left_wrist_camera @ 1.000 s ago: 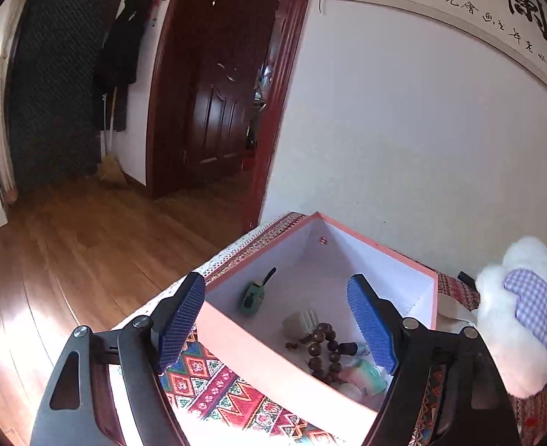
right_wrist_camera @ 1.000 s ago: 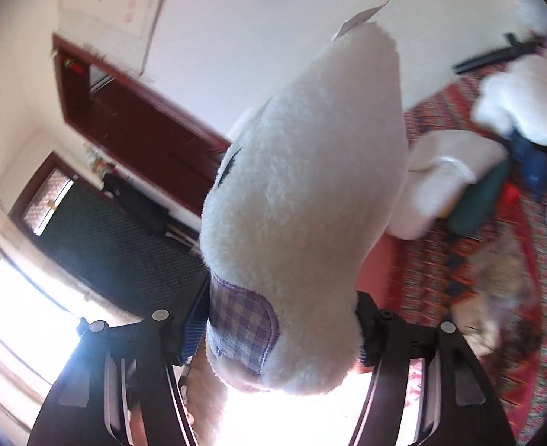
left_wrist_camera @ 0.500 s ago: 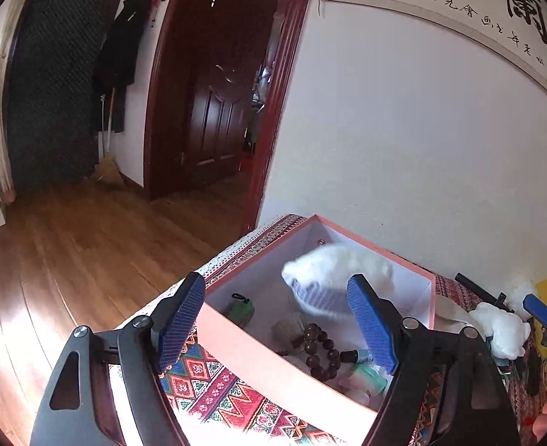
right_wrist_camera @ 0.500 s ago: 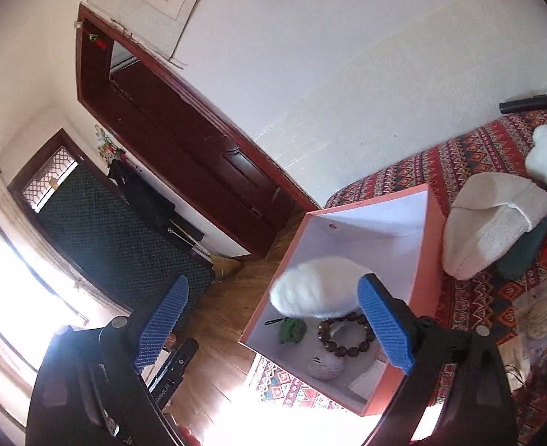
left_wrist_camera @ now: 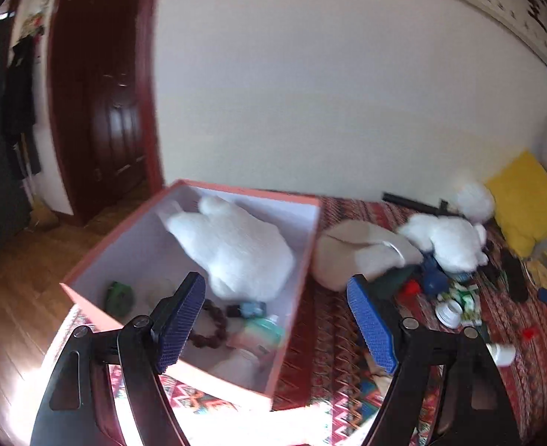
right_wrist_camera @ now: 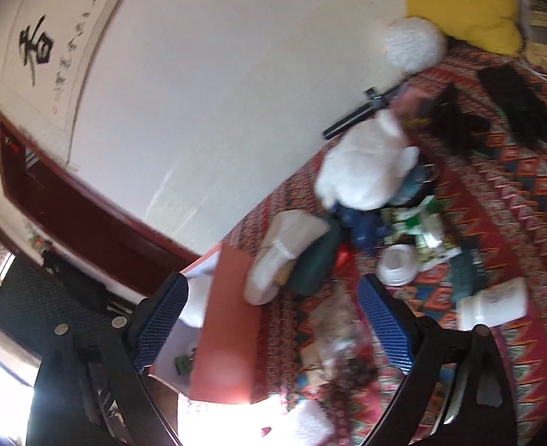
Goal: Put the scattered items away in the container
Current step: 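Grasp the white pipe fitting with left while right grasps the white pill bottle, then drop the pipe fitting into the pink box with left while right drops the pill bottle in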
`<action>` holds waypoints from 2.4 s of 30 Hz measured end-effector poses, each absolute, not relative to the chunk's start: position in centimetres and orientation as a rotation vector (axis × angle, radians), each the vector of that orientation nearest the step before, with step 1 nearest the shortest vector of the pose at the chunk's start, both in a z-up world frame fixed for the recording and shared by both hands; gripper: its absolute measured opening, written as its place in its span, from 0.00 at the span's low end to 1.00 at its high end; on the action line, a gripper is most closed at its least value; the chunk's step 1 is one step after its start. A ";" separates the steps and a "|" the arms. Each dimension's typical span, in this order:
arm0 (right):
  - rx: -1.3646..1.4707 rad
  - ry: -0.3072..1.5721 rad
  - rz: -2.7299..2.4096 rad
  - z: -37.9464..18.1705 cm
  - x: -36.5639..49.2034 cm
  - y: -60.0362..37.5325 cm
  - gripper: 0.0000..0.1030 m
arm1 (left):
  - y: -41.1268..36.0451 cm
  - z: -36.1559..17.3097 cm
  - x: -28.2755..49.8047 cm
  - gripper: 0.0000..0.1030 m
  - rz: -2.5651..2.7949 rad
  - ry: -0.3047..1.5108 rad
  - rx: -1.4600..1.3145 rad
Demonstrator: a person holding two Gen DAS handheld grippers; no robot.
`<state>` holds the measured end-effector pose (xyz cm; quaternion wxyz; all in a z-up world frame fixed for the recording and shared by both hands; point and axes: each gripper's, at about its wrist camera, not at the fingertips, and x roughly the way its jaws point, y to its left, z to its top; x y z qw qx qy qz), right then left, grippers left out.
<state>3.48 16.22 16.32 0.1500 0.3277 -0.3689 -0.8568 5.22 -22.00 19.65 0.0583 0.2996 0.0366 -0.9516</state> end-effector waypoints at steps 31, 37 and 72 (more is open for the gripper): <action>1.536 -0.776 -2.442 2.4 -2.7 26.9 0.83 | 4.7 3.0 -8.8 0.76 -2.974 -0.150 1.607; 1.545 -0.894 -2.380 1.5 -2.8 29.4 0.83 | 5.9 1.5 -13.6 0.71 -2.980 -0.193 1.583; 1.440 -0.727 -2.275 6.4 -0.5 13.4 0.83 | -26.9 23.3 2.3 0.61 -2.795 0.213 0.749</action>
